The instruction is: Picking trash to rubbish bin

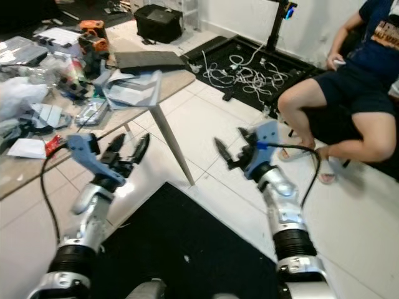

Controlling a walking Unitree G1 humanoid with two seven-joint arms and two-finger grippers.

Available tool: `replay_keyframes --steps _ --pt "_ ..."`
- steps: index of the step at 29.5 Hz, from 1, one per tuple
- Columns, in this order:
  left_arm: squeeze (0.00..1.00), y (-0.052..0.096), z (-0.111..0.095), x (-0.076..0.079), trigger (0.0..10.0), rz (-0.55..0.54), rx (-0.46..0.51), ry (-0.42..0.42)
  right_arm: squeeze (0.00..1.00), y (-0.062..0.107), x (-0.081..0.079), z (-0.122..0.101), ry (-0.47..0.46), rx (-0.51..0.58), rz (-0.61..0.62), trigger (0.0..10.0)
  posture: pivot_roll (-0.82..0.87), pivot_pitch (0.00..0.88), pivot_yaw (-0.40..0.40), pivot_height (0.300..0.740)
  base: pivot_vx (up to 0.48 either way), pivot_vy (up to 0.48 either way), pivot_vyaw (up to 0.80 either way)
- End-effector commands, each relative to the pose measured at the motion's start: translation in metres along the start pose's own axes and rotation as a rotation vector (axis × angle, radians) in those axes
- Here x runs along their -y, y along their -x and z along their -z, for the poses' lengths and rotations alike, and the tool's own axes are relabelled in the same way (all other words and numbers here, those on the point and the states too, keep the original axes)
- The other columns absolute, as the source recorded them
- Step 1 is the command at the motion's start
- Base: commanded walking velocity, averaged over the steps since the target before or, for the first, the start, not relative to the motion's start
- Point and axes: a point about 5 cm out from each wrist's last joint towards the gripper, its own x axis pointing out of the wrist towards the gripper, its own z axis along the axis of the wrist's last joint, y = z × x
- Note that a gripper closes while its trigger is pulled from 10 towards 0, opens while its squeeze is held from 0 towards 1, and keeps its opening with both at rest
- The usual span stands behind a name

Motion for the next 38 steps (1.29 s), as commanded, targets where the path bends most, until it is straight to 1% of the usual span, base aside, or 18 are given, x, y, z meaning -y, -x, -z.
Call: replay_keyframes --steps 1,38 --pt "0.00 -0.0002 0.0030 0.0021 10.0 0.004 -0.011 0.005 0.00 0.0032 0.0031 0.0023 -0.002 -0.012 0.011 10.0 -0.01 0.000 -0.027 0.740 0.000 0.000 0.78" --pt "0.00 -0.0008 0.0012 0.0023 10.0 0.005 0.000 -0.004 0.00 0.0027 0.0037 0.0020 -0.004 -0.011 0.007 10.0 -0.01 0.000 -0.025 0.740 0.000 0.000 0.78"
